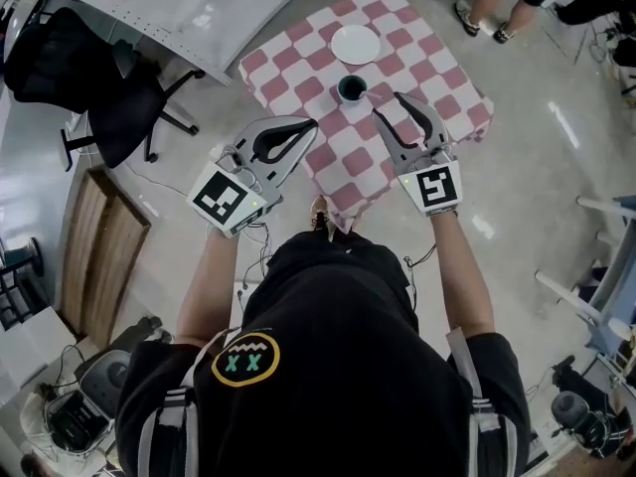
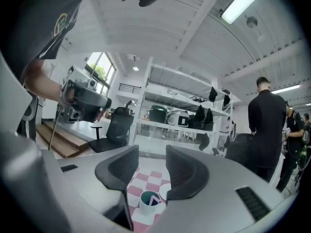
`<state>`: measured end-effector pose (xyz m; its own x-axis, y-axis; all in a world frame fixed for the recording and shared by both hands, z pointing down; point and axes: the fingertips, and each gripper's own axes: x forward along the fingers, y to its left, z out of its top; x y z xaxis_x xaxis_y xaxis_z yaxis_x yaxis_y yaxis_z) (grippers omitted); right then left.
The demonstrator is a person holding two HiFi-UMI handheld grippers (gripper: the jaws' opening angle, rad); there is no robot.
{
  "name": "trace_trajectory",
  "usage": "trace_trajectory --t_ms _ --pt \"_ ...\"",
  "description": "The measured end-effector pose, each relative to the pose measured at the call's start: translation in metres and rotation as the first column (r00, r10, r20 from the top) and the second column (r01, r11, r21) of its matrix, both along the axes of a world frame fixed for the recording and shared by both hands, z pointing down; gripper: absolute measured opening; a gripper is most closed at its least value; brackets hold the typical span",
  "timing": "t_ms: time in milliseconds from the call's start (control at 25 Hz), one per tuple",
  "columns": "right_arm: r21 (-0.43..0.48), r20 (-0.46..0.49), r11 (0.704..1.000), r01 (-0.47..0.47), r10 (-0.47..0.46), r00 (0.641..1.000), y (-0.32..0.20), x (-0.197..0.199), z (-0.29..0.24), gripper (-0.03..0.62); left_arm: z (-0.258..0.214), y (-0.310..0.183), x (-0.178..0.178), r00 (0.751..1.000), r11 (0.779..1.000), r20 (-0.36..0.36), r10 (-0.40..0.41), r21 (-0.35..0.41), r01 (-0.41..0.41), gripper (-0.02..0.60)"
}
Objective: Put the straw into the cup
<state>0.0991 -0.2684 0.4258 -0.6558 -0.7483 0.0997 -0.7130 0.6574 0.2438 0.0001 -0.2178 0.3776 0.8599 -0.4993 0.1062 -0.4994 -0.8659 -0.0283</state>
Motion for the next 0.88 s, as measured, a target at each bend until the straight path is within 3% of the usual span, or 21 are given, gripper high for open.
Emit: trace_trajectory --t_ms 120,360,480,680,880 --pt "0.047 0.042 0.999 0.021 -0.023 0.999 0.018 -0.004 -0.027 0.192 0.0 0.0 0.004 1.0 1.0 -0.006 0.019 0.004 -0.019 0.018" --pt "0.03 0.067 0.999 0.024 -0.026 0.997 0.045 -0.005 -0.044 0.167 -0.003 0.003 0.01 0.999 0.999 -0.014 0.042 0.01 -0.042 0.018" --pt "0.01 0.032 1.0 0.026 -0.027 0.999 0.053 -0.004 -0.04 0.143 -0.005 0.004 0.009 0.999 0.999 -0.013 0.042 0.008 -0.042 0.018" --pt "0.003 0.043 1.0 0.017 -0.017 0.999 0.064 -0.002 -0.041 0.045 -0.004 0.006 0.006 0.999 0.999 -0.011 0.037 0.005 -0.037 0.018" --pt "-0.01 0.059 1.0 0.017 -0.017 0.998 0.073 -0.006 -0.049 0.031 -0.004 0.009 0.002 0.999 1.0 -0.013 0.031 0.004 -0.031 0.018"
